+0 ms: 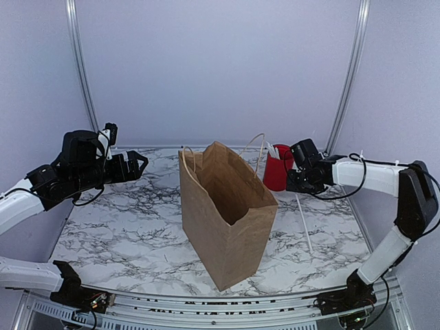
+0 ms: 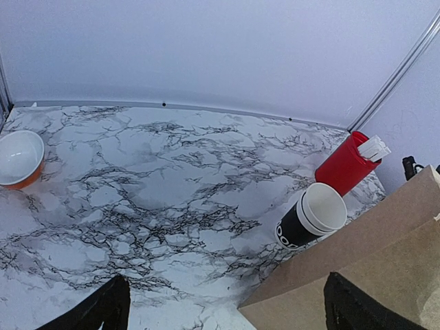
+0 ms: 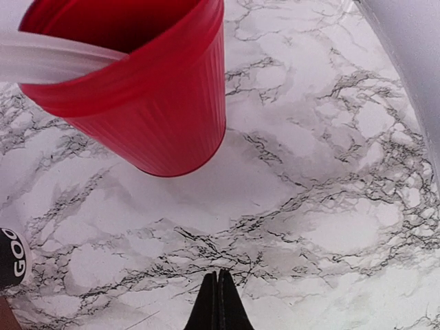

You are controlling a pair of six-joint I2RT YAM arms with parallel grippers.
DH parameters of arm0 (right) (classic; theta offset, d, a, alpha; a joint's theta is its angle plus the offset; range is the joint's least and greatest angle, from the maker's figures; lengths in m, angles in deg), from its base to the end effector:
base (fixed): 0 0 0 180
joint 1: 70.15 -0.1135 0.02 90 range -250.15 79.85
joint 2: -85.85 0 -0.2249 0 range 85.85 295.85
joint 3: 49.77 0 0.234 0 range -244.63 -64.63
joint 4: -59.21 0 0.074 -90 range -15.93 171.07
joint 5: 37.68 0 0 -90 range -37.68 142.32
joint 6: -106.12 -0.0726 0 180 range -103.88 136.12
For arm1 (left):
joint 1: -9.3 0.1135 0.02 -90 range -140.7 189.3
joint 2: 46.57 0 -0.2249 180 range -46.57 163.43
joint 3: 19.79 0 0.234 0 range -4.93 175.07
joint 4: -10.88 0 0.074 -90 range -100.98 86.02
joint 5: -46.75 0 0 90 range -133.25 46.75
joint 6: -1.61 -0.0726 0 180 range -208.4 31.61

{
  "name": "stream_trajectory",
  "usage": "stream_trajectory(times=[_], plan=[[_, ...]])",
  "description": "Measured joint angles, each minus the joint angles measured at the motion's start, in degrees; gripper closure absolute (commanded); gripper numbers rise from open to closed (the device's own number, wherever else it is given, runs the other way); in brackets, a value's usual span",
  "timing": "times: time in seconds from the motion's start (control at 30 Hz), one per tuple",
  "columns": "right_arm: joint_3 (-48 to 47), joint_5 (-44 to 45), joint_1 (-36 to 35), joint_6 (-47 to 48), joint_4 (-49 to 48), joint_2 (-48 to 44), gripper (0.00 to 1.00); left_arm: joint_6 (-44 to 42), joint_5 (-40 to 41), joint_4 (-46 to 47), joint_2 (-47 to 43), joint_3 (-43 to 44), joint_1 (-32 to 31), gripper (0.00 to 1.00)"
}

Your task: Pack the takeout coffee

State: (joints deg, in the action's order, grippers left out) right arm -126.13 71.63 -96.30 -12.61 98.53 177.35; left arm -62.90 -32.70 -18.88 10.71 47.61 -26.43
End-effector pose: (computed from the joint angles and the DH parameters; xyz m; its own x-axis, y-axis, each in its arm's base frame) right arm 0.3109 0.1259 0.1612 -0.7575 0.1335 -0.6391 0.1377 0.9895 0.0435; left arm 0.2235 -0.1444 0.2950 -0.4331 -0.2096 -0.8766 0.2744 0.8957 -0.3498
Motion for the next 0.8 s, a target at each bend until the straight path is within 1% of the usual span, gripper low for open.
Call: stream_trajectory(times=[0.23, 0.37, 0.63, 0.8], plan=[[-0.28, 0.9, 0.0, 0.31, 1.33, -6.93, 1.0, 0.02, 0.0, 0.0, 0.22, 0.0, 0.0, 0.01], [-2.01, 1.01, 0.0, 1.38, 1.81, -11.91, 1.0, 0.02, 0.0, 0.02, 0.81, 0.0, 0.0, 0.01], [-11.34, 1.14, 0.0, 5.11, 1.99, -18.25, 1.0, 0.2, -0.07, 0.02, 1.68, 0.02, 0.0, 0.01], [-16.15, 0.24, 0.0, 7.87, 1.73, -19.5, 1.0, 0.28, -0.15, 0.02, 1.75, 0.02, 0.0, 0.01]])
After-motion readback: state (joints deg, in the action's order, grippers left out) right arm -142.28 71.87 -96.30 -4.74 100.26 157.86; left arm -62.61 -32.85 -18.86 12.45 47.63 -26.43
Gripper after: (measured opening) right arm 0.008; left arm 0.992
